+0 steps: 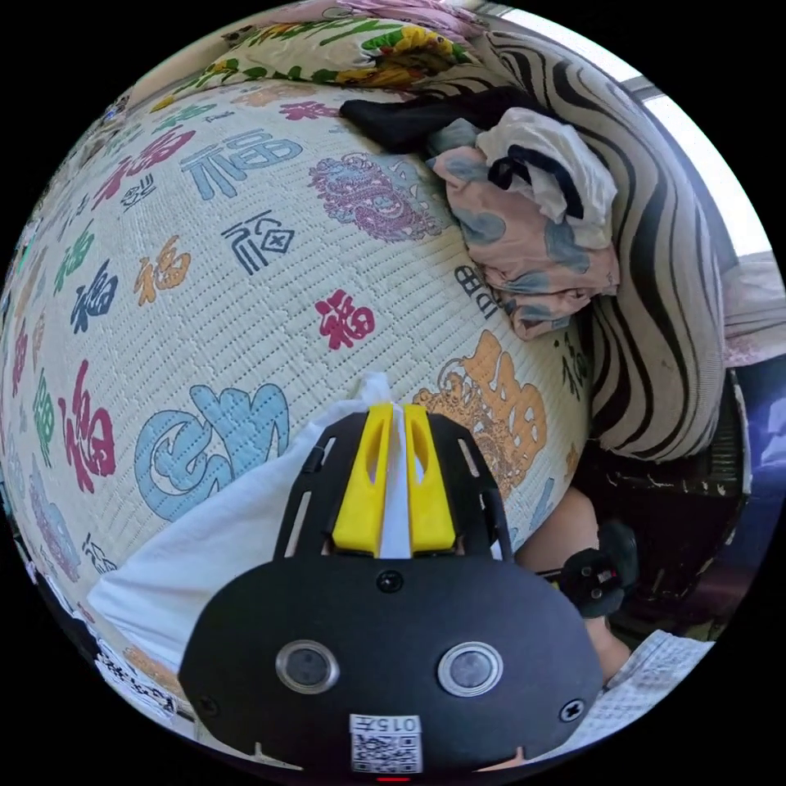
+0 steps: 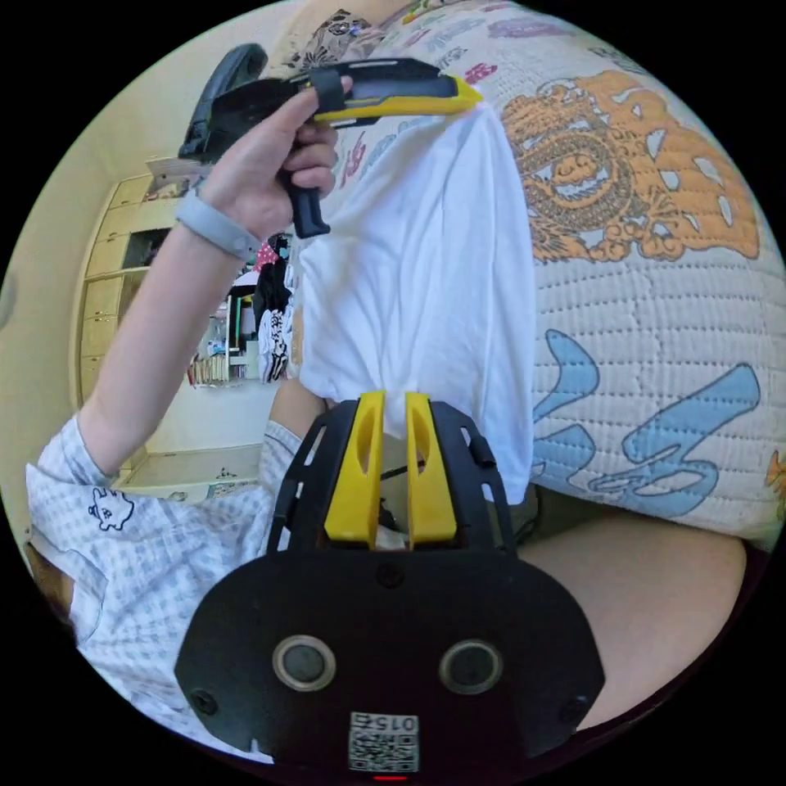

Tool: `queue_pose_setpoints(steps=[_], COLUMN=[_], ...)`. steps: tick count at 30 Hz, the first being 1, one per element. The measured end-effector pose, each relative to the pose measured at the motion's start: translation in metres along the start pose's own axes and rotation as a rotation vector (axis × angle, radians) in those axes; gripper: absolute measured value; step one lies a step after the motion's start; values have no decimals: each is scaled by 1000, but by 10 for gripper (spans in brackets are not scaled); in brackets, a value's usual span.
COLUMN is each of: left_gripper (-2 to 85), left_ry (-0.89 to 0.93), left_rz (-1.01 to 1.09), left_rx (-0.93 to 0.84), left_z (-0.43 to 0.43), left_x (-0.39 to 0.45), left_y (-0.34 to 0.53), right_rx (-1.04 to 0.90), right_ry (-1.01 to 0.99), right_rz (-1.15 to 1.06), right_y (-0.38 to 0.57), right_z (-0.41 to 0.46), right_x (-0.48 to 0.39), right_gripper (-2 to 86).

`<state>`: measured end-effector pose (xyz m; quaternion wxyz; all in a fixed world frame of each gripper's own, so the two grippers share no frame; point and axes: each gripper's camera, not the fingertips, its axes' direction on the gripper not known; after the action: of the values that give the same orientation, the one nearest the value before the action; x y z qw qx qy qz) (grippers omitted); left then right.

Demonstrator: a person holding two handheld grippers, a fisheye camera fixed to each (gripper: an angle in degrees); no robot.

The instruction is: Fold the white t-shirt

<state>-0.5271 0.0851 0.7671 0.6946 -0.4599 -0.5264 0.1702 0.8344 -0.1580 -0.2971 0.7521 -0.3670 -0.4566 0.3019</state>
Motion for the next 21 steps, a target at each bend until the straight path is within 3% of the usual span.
queue_pose_setpoints(steps=[4,7,10,12,15,21], left_gripper=[36,53,57,60,64,81], left_ry=[138,237,210,164,203,238], left_rz=[22,-11,-217,-442,-611,-630], left_rx=[205,393,518,529,518,490], left_z=[-75,-148,-190,-195,-189,-184], left_x=[-24,-59,-114,-160,-195,-218], left_y=[57,146,260,350,431,482], right_rx=[186,284,308,287,199,-111], right_ry=[-65,-161,-149,-120,-62,209], right_rz=[-35,-76,-100,-121,-203,-458], right_y=[9,18,13,-1,-42,-158], right_z=[-13,-18,-7,10,53,193], right_x=[-7,-16,-34,-49,-87,-198], right_gripper=[63,61,59,59,62,74])
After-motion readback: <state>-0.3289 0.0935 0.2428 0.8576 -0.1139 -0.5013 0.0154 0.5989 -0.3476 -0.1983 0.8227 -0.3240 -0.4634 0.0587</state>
